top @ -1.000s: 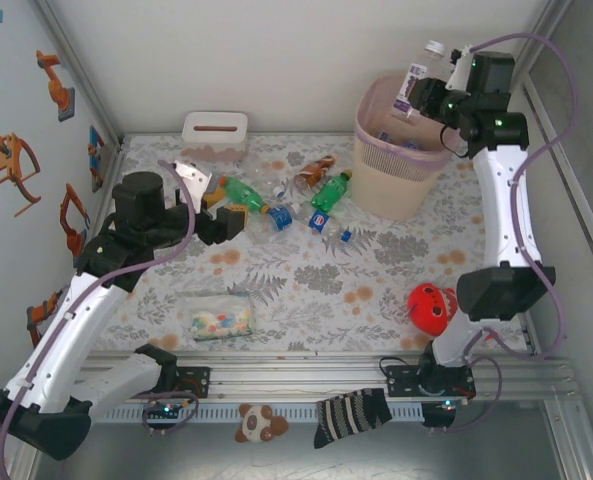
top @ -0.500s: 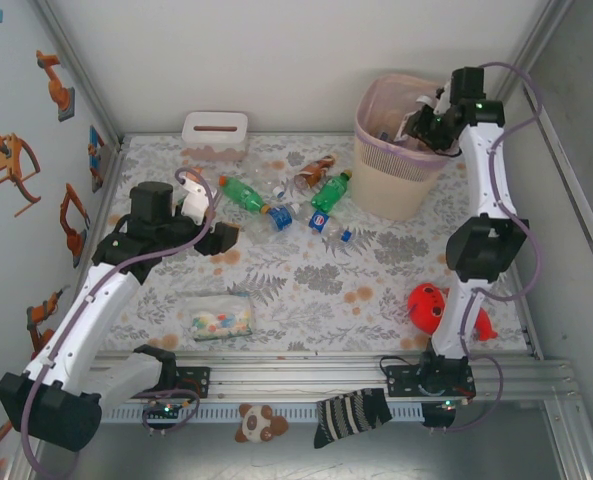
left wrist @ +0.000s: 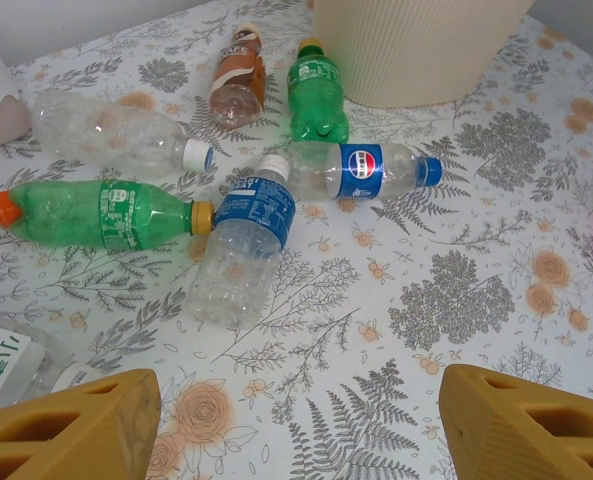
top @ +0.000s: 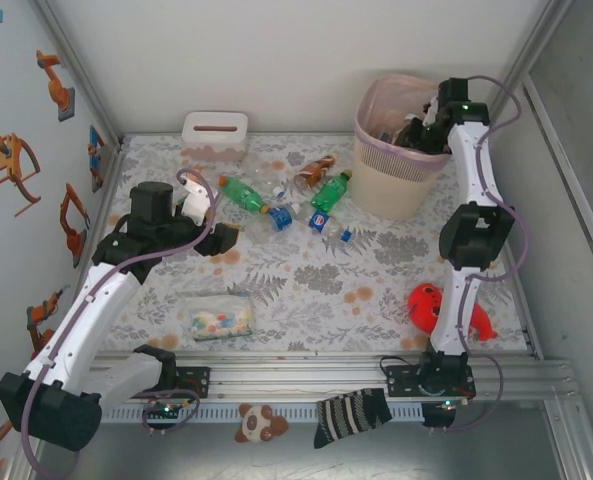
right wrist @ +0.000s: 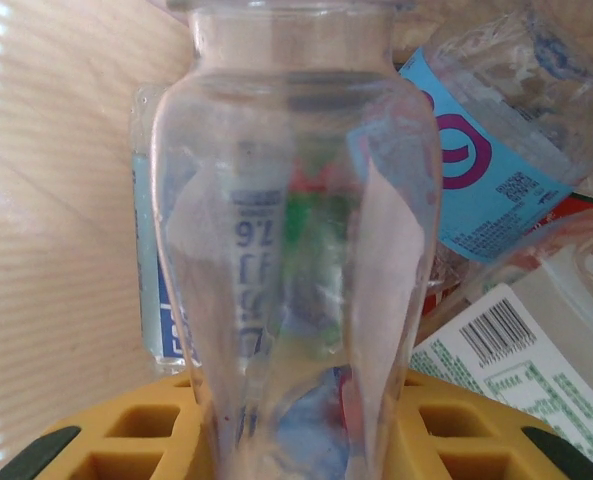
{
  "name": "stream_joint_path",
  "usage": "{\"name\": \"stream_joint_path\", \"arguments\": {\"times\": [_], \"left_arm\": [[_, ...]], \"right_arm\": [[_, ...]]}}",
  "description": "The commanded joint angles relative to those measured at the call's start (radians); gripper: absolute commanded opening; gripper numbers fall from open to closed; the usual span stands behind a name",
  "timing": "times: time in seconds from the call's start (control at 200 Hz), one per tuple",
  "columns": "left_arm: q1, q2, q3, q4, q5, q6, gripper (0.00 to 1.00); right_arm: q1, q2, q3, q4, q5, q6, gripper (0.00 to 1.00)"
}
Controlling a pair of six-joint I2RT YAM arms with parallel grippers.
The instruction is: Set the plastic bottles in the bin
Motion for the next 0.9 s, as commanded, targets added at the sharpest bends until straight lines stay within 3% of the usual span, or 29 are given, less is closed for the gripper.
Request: {"name": "stream_joint_path", "arguments": {"times": [0.0,0.095,0.446,0.896], "left_arm": [[0.007,0.002,-0.009,-0.01,-0.001,0.024,0.73],[0.008,0.003,-0.009,-0.011,-0.005,0.027,0.73],[0.007,0.006,-0.01,-0.011,-0.004,0.028,0.74],[0.007,0.003,-0.014,-0.007,-0.013,0.028,0.74]], "right_arm": [[0.012,0.047,0.022,-0.067,0.003,-0.031,0.17],[0.012,0.072,0.023,-0.074,0.005,-0.034,0.23],[0.024,0.018,0.081,-0.09,0.058,-0.043,0.61],[0.03,-0.171,0.114,-0.084,0.109,-0.037,0.63]]}}
